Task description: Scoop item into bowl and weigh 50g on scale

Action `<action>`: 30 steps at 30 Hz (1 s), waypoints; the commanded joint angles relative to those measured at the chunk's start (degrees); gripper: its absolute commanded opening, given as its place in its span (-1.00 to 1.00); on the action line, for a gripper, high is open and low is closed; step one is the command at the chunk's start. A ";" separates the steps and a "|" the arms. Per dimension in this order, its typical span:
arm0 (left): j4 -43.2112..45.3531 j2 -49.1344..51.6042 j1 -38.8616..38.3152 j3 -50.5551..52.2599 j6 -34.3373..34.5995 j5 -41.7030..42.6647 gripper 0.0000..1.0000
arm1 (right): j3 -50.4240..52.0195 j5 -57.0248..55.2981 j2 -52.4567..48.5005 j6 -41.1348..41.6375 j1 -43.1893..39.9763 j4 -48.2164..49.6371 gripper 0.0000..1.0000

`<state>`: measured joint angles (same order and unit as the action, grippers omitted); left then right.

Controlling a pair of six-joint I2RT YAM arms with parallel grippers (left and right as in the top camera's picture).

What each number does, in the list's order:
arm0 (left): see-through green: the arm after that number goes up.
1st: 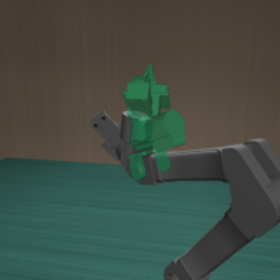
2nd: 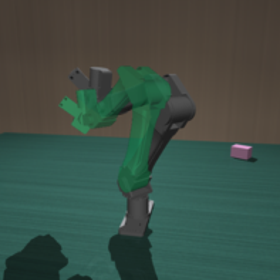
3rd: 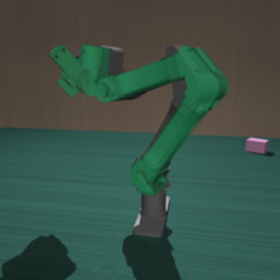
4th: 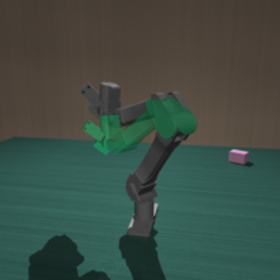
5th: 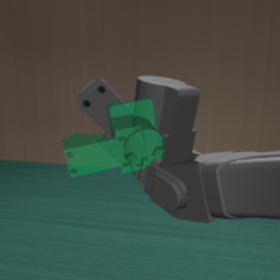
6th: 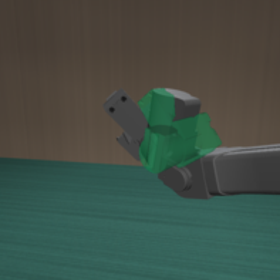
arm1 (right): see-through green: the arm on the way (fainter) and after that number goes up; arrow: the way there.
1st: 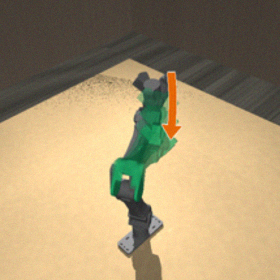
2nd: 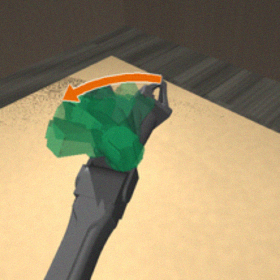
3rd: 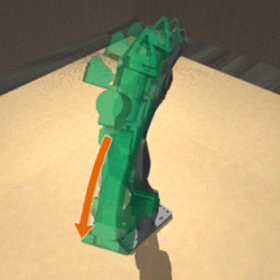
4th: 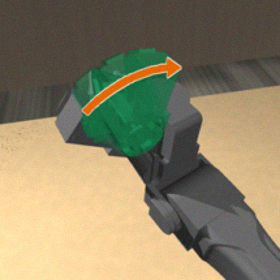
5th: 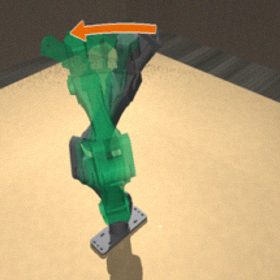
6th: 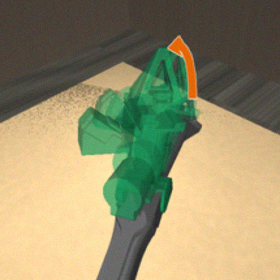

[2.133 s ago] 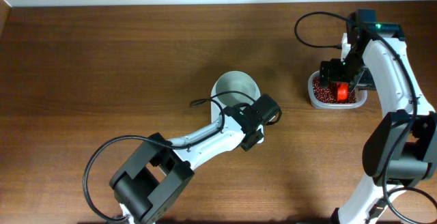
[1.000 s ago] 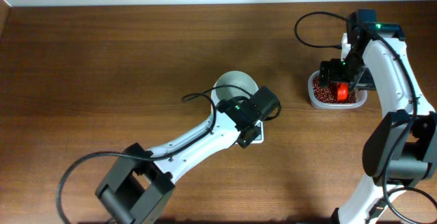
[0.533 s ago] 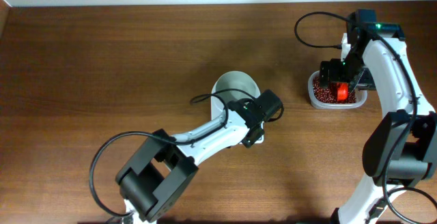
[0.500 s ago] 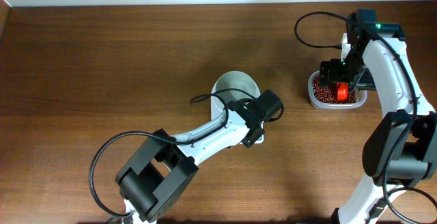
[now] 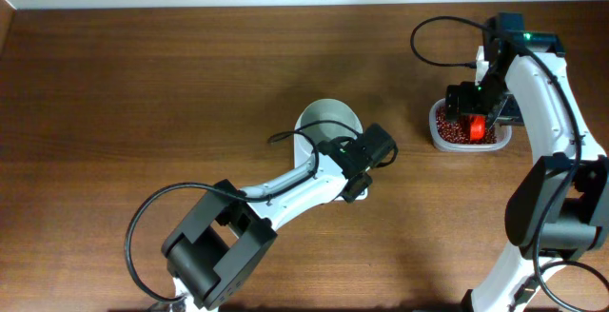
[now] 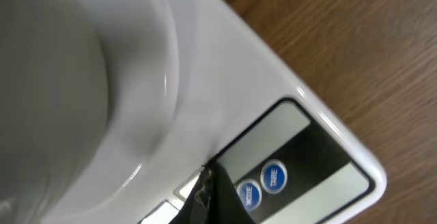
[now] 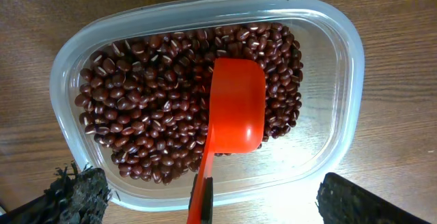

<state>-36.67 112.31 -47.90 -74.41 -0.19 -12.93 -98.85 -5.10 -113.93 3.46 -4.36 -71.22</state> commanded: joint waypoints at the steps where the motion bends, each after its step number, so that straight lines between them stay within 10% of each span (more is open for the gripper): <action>1: -2.40 1.38 -0.15 1.25 0.57 0.04 -1.00 | -0.70 -0.09 0.31 0.17 -0.20 0.15 0.98; 30: -5.03 1.36 -1.25 0.96 -1.40 4.15 -1.00 | -0.70 -0.11 0.31 0.17 -0.20 0.15 0.98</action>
<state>-41.39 112.29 -48.62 -74.43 -1.32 -12.03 -98.85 -5.10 -113.93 3.44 -4.36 -71.22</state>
